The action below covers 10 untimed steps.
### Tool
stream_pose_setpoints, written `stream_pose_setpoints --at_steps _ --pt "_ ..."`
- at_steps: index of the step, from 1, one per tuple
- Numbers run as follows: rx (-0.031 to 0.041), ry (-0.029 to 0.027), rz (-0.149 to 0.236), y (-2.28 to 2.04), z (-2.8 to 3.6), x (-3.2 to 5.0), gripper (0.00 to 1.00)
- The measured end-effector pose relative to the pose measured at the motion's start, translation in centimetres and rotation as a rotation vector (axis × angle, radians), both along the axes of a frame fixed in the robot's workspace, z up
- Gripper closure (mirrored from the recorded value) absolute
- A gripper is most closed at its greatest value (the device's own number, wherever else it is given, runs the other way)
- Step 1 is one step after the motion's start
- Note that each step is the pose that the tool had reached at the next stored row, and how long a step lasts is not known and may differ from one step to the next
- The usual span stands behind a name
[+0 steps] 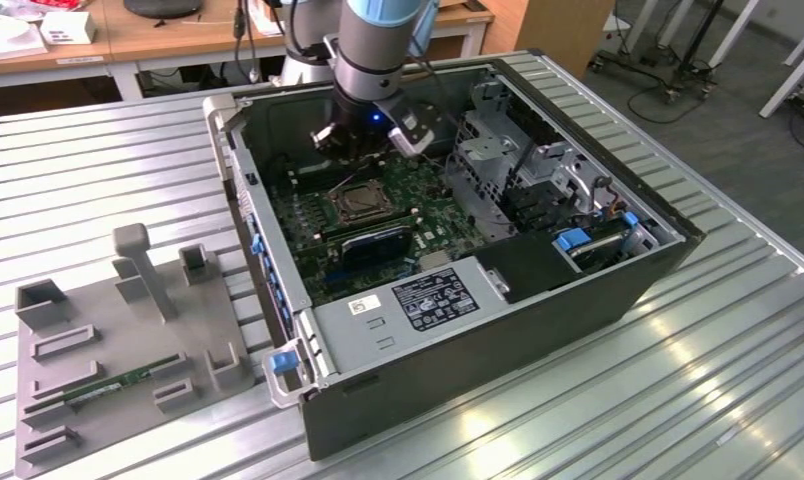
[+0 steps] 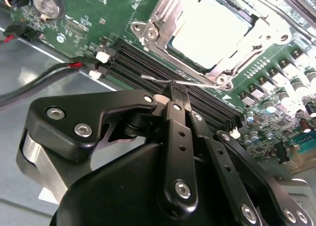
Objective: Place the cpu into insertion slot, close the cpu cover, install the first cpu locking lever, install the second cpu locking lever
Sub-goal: 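Install the first cpu locking lever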
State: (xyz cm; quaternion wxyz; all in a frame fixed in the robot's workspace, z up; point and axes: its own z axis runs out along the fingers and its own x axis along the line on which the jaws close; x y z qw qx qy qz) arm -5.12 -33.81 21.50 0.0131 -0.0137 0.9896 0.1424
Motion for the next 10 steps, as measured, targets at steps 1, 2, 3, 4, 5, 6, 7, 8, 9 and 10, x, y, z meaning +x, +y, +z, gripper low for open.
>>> stream_pose_setpoints --at_steps 1,2,3,4,5,6,7,8,9,10 --pt "0.0000 0.0000 0.000 0.00 -0.01 0.13 0.89" --pt "0.0001 0.0000 0.000 0.00 -0.03 0.23 0.89" --pt "0.0001 0.0000 0.000 0.00 -0.05 0.33 0.89" --pt "0.0001 0.0000 0.000 0.00 -0.07 0.43 0.89" --pt "0.0000 0.0001 0.000 0.00 -0.08 0.52 0.89" --pt "-0.0001 0.0001 0.000 0.00 -0.10 0.60 0.89" --pt "-0.0002 0.0001 0.000 0.00 -0.12 0.68 0.89" --pt "-0.0001 0.0001 0.000 0.00 -0.14 0.76 0.89" --pt "-0.0001 0.0001 0.000 0.00 -0.16 0.83 0.89" --pt "0.0000 0.0000 0.000 0.00 -0.19 0.91 0.89"
